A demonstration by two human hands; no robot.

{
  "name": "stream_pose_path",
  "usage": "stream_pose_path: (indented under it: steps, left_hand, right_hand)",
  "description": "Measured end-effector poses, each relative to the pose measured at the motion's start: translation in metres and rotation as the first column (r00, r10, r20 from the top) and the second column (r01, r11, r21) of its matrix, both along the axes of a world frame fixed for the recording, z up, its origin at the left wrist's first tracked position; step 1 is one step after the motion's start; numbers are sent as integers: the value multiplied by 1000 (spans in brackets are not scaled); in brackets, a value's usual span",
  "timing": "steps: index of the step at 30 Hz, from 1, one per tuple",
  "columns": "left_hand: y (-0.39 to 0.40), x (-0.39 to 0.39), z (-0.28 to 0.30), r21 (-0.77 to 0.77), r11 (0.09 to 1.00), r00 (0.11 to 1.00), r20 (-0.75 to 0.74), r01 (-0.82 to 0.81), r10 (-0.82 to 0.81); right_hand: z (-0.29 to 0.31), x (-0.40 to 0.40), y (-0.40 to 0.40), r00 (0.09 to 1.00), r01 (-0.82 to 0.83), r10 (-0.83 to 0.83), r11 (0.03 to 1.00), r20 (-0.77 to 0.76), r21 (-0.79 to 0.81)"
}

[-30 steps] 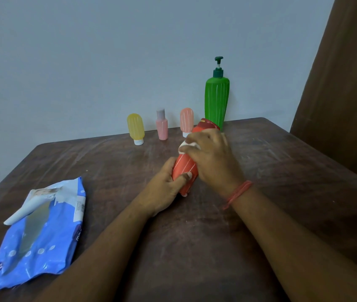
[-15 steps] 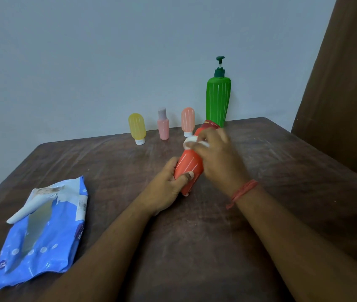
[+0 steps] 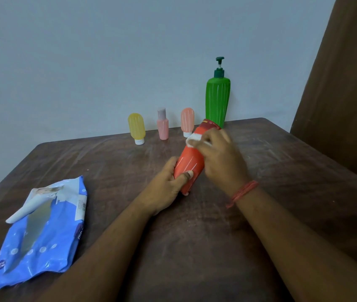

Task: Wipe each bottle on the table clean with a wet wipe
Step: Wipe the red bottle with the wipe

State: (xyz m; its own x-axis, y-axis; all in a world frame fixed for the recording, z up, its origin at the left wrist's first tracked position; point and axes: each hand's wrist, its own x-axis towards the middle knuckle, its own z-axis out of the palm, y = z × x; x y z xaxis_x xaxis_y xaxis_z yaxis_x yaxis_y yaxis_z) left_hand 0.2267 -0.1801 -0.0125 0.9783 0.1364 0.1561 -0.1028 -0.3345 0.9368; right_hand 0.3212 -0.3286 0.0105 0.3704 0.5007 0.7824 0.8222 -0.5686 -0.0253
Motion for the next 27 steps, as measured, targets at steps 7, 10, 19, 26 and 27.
stream_pose_path:
  steps: [7,10,19,26,27]
  left_hand:
    - [4,4,-2,-138,989,999,-2,-45,45]
    - [6,4,-2,-266,962,999,1,-52,54]
    - [9,7,0,-469,880,997,-7,-70,75]
    - [10,7,1,-538,840,995,11,-75,95]
    - [9,6,1,-504,861,997,6,-64,78]
  right_hand:
    - [-6,-2,4,999,-26,27,999,-22,36]
    - [-9,0,4,998,-69,69,998,-3,10]
    - [-14,1,13,964,-98,145,972,-221,213]
    - [-20,-14,22,865,-133,302,908,-402,396]
    - [-17,-11,22,840,-69,304,882,-449,466]
